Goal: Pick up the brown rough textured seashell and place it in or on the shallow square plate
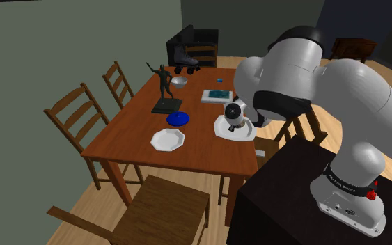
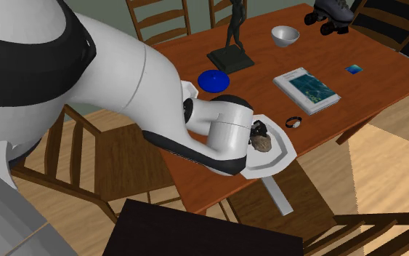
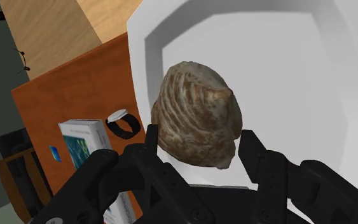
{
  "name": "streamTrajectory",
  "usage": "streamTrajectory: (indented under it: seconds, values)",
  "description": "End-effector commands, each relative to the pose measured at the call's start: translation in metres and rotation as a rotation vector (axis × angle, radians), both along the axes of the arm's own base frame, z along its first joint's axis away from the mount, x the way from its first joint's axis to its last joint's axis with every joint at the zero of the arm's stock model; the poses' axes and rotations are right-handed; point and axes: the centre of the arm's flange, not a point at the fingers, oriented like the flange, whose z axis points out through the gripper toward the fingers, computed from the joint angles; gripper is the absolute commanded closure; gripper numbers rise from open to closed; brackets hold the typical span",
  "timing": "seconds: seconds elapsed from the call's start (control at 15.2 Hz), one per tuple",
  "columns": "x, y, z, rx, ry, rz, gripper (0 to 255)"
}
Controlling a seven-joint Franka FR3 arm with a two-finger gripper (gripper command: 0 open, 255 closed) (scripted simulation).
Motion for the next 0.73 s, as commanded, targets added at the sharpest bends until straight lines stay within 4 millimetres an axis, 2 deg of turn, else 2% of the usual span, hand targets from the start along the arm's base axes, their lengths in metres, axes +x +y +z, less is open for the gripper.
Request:
streamTrajectory:
  seconds: [0.0,0.2,0.26,0.59,0.66]
  values:
    - [-0.0002,0.0000,-0.0005,0.000,0.000,0.000,255]
    - [-0.0002,0.0000,-0.0005,0.000,0.000,0.000,255]
    - [-0.0002,0.0000,-0.0005,0.000,0.000,0.000,0]
    - [-0.0002,0.0000,-0.0005,0.000,0.000,0.000,0]
    - [-0.0048,0.0084,0.0086,0.000,0.000,0.000,0]
